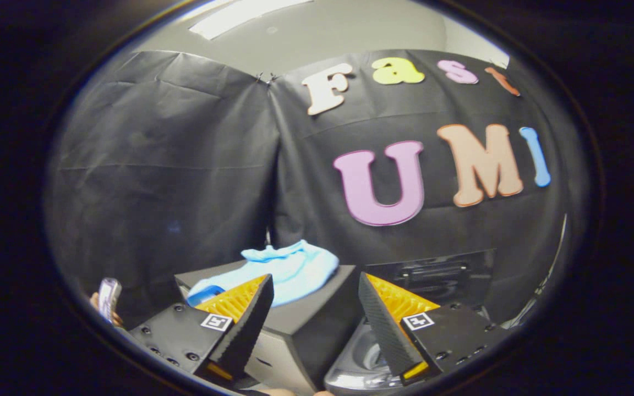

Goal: Put the clothes into the washing machine and then close the washing machine lid.

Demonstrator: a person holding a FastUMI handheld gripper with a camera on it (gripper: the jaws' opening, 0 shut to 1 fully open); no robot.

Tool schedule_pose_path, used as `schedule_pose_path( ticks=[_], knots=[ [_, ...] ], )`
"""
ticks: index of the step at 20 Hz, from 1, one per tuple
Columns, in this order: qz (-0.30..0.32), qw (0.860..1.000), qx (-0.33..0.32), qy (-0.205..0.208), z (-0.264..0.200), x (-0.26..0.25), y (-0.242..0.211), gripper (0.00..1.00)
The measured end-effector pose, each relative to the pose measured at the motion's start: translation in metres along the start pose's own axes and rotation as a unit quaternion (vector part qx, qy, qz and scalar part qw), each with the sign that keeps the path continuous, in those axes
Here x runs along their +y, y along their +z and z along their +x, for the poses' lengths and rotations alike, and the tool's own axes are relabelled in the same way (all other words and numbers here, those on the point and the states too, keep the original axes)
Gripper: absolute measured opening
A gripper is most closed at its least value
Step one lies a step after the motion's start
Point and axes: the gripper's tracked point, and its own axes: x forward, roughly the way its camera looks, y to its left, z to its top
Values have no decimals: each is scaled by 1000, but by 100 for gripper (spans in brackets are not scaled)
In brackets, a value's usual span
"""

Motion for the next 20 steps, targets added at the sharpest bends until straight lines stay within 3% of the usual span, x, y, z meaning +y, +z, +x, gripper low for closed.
schedule_pose_path(
  ticks=[3, 9, 17, 20],
  knots=[
    [-6, 998, 50, 33, 47, 41, -1, 96],
    [-19, 983, 179, 35, 112, 79, -45, 97],
    [-61, 956, 287, 25, 132, 81, -95, 97],
    [-47, 956, 288, 33, 134, 85, -100, 97]
  ],
)
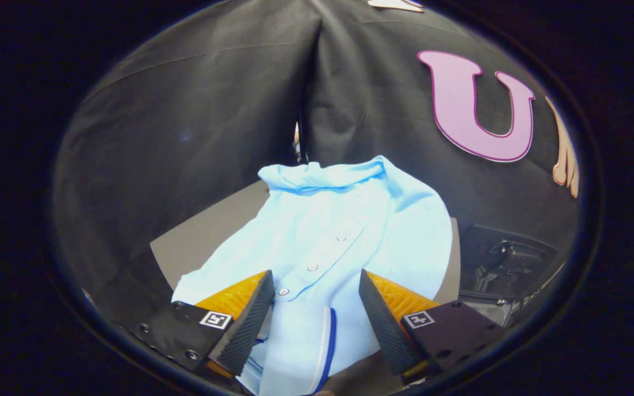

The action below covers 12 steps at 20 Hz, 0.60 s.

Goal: Put the clothes into the washing machine and then close the washing machine lid.

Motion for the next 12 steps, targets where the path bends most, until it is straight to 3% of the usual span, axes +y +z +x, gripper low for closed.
schedule_pose_path(
  ticks=[4, 7, 12],
  knots=[
    [4, 999, -15, 35, 4, 13, 2, 70],
    [7, 999, -11, 37, 3, 15, 3, 49],
    [-22, 999, -5, 25, 3, 13, -1, 49]
  ],
)
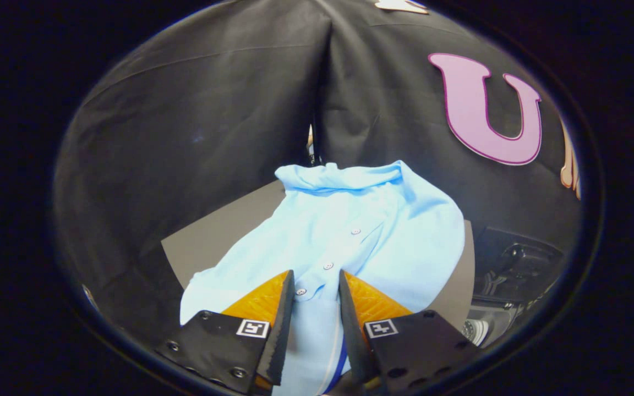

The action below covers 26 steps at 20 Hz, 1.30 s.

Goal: Put the clothes into the washing machine and then close the washing machine lid.

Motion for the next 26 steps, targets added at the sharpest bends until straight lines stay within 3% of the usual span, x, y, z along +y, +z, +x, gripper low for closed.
schedule_pose_path(
  ticks=[1, 4, 6, 9, 11, 16, 23, 26],
  knots=[
    [-1, 1000, 2, -1, 1, 0, 1, 49],
    [14, 1000, 3, 7, 3, 3, 1, 35],
    [55, 998, 9, 18, 2, 4, 2, 26],
    [85, 996, -7, 21, 7, -5, 4, 26],
    [88, 996, -5, 28, 3, -5, 4, 2],
    [72, 997, -24, -5, -11, -17, 6, 2],
    [84, 994, -43, -60, -38, -77, -1, 1],
    [84, 990, -53, -103, -53, -115, -4, 2]
  ],
)
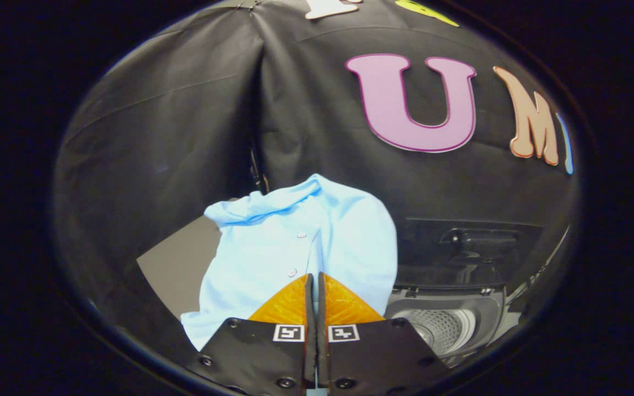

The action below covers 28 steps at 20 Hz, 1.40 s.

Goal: Put the clothes into the washing machine and then close the washing machine lid.

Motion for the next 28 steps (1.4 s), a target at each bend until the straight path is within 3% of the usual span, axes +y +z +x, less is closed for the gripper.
schedule_pose_path(
  ticks=[4, 7, 13, 23, 27, 28],
  knots=[
    [7, 998, -8, -62, -8, -60, 0, 1],
    [-2, 991, -27, -131, -16, -117, 8, 1],
    [27, 986, -13, -161, -19, -159, -6, 1],
    [28, 966, 9, -258, -14, -241, -32, 1],
    [36, 963, 13, -269, -12, -257, -42, 1],
    [44, 963, 11, -267, -12, -259, -44, 5]
  ],
)
